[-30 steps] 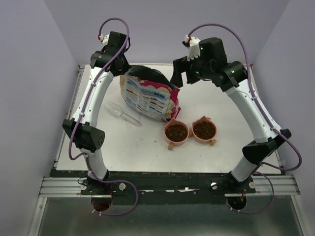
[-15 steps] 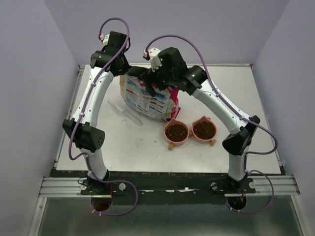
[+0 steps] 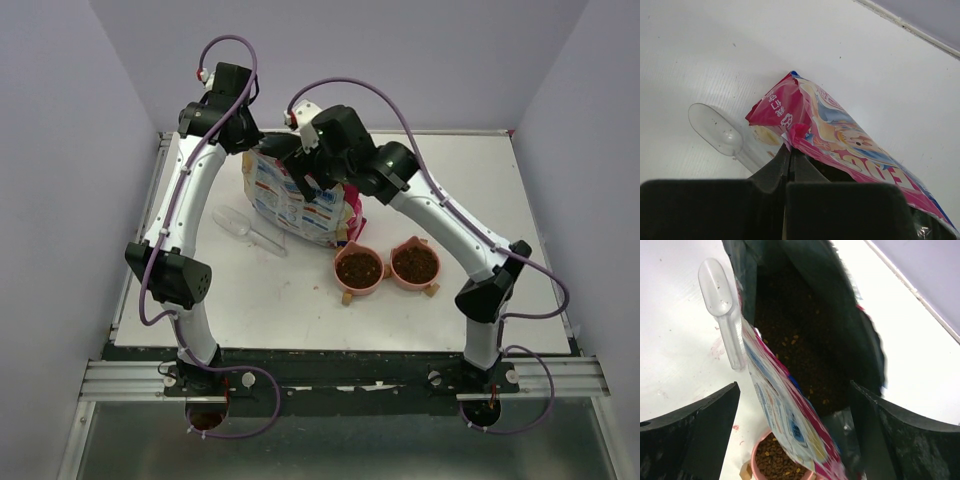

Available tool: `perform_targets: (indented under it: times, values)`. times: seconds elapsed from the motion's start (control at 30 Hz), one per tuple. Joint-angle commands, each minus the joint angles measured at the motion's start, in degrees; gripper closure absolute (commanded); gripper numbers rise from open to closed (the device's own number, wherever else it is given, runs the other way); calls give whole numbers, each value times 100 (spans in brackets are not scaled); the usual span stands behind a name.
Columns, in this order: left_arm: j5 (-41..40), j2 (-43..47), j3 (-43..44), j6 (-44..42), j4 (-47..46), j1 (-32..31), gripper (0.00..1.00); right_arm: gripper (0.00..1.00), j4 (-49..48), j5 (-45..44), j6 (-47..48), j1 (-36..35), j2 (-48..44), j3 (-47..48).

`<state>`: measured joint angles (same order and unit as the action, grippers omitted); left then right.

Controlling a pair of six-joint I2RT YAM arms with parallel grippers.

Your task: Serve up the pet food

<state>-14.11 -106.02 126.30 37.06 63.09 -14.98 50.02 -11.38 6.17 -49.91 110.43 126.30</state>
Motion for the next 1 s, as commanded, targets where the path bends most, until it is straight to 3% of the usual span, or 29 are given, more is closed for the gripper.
perform_targets:
  times: [0.0,0.27,0.63,0.77,0.83,0.97]
  values:
    - [-145,582,193,-67,-728,162,100,3,272,-137,-231,25,-636,133]
    - [-39,521,254,-32,-719,198,100,1,-88,118,120,60,-1217,-1142]
    - [92,442,369,-6,-640,206,100,1,-308,636,331,640,-321,-607]
    - [197,450,386,-32,-596,241,100,10,-247,1040,323,640,-136,-413]
    - [495,477,439,29,-517,372,89,19,-265,1015,271,614,-110,-492]
    - [1278,687,448,302,-491,873,52,40,-562,822,148,535,-232,-922]
